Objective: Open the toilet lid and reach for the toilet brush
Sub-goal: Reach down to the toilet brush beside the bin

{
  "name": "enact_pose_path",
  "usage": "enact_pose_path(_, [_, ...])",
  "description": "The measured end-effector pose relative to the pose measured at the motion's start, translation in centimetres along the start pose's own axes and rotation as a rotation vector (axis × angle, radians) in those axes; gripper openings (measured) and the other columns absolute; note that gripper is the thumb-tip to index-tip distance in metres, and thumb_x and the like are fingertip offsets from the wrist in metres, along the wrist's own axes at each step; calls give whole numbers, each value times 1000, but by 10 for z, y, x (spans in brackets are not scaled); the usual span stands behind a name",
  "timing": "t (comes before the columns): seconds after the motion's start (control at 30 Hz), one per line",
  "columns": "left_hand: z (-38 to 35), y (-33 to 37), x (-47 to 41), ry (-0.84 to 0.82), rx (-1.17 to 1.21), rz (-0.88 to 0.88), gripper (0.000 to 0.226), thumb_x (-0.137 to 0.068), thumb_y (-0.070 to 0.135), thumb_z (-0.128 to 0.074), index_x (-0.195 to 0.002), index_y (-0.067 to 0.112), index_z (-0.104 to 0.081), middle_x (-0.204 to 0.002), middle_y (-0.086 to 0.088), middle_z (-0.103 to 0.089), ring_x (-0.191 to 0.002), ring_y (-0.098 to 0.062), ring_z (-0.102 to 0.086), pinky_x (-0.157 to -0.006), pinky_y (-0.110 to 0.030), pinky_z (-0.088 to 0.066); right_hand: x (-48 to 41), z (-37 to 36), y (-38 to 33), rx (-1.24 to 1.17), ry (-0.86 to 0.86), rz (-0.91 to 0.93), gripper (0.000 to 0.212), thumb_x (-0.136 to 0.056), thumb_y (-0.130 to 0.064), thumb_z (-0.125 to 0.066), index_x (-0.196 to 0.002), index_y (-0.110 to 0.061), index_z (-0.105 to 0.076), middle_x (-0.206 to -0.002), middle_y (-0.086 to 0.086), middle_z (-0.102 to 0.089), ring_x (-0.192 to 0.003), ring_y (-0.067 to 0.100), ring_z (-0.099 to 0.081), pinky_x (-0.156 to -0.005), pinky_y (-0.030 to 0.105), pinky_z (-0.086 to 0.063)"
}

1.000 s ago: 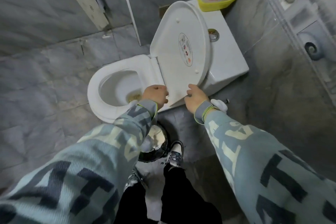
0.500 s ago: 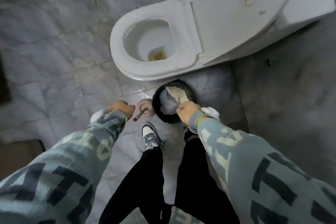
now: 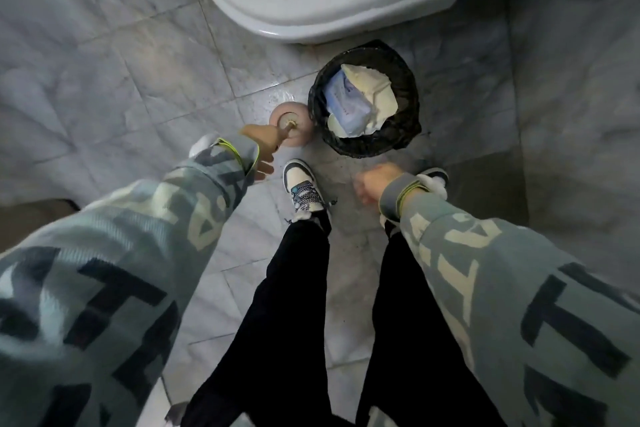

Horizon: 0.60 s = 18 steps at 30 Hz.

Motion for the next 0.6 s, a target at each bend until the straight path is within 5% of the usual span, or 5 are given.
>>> enact_pose_path(0.07, [-9, 3, -15, -6, 19, -5, 30, -87, 35, -56, -96, 7, -61, -97, -11, -64, -80, -28, -66, -75, -32, -50, -5, -1, 5, -217, 18, -91, 16, -95, -18, -50, -81, -12, -55, -80, 10, -59, -65, 25, -56, -61, 35, -52])
enact_pose_path(0.13, [-15, 4, -33, 30, 21, -11, 31, -90, 34, -56, -98, 5, -61, -96, -9, -67, -65, -23, -67, -63, -27, -48, -31, -4, 11, -391, 10, -143, 18, -103, -14, -40, -102, -9, -57, -86, 13, -62, -61, 23, -53, -56, 34, -44])
enact_pose_path(0.23, [-19, 13, -53, 75, 5, -44, 43, -88, 45, -59, -113, 10, -65, -93, -2, -72, -51, -16, -70, -50, -22, -52, -64, -17, 6, -649, -68, -160, 38, -105, -19, -35, -139, -9, -47, -132, 19, -58, -104, 30, -64, -83, 38, -51])
enact_pose_path(0.4, [-24, 6, -73, 87, 11, -58, 48, -87, 48, -61, -113, 7, -62, -89, -8, -67, -61, -20, -62, -39, -21, -51, -108, -22, -3, -931, -82, -183, 44, -106, -24, -35, -146, -8, -39, -143, 21, -49, -129, 32, -53, -94, 42, -49])
enact_pose_path(0.6, [-19, 2, -79, 216, 137, -89, 37, -93, 21, -54, -112, -10, -59, -75, -11, -59, -67, -29, -60, -70, -41, -54, -143, -4, 11, -1179, 68, -206, 41, -100, 4, -31, -140, 6, -42, -138, 31, -49, -122, 43, -54, -85, 45, -51])
Point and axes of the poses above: each hand's wrist, its own x-axis away from the middle knuckle, its own z-axis out of the back of the hand, y = z × x, the point moved 10 cm from there along -x, towards the middle knuckle
